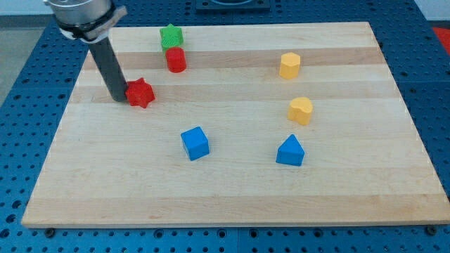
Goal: Slide the red star to the bottom of the red circle
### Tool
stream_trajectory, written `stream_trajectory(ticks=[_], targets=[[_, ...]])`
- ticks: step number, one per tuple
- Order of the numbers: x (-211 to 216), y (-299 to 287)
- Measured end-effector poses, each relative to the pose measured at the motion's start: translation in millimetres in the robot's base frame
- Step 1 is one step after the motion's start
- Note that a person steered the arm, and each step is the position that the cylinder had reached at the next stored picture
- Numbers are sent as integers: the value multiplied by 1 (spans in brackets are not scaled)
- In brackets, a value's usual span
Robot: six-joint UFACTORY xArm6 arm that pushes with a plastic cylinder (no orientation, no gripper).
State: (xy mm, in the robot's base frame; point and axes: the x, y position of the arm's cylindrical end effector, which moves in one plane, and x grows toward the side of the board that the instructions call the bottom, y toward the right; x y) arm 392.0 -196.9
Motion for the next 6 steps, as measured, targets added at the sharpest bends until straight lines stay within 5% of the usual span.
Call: stream_trajectory(ticks=[2, 4, 6], targets=[[-12, 38], [35, 29], [14, 52]])
